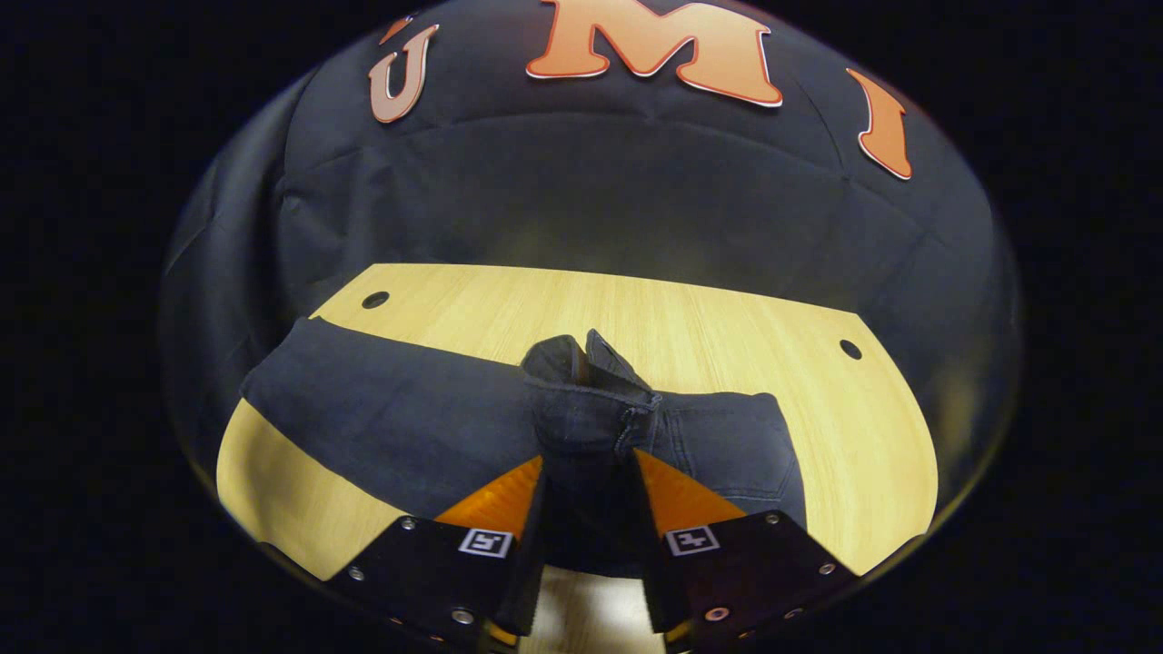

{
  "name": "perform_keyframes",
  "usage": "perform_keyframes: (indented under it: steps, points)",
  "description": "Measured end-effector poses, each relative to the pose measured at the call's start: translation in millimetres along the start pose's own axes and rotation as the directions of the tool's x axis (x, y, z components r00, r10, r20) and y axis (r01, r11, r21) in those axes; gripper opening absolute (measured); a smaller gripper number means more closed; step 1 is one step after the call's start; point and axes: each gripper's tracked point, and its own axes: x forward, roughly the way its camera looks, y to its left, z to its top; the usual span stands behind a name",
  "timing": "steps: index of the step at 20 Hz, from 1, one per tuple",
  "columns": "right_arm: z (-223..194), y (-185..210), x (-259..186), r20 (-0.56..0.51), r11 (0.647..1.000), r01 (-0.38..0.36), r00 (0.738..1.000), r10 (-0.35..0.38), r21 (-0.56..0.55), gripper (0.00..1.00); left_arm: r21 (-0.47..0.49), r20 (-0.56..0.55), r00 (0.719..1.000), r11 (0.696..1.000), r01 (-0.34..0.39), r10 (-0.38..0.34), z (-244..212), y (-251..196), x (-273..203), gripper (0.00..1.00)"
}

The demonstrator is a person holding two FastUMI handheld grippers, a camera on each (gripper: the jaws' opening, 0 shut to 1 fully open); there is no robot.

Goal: Grasp the waist and the cuffs of the jeans and fold them to make the two legs overlap; first hold the waist and fold one-third of the jeans toward the cuffs, then hold the cuffs and fold the remaining one-third in the same direction to finish folding.

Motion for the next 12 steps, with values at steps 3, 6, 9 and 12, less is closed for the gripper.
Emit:
perform_keyframes:
  steps: [3,6,9,12]
  points:
    - [7,16,-10,0.006,0.998,-0.05,0.999,0.05,0.047,0.88,-0.044,-0.063,0.998,0.999,-0.01,0.008,-21,14,17,0.97]
    - [17,14,-21,0.031,0.997,-0.041,0.999,0.039,0.066,0.93,-0.091,-0.153,0.988,0.995,-0.044,0.03,-46,33,36,0.97]
    - [30,0,-42,0.062,0.997,-0.005,0.998,0.0,0.08,0.95,-0.18,-0.331,0.943,0.978,-0.106,0.042,-92,57,57,0.97]
    - [40,-16,-70,0.102,0.994,0.036,0.994,-0.046,0.103,0.95,-0.273,-0.502,0.865,0.946,-0.178,0.018,-135,73,79,0.98]
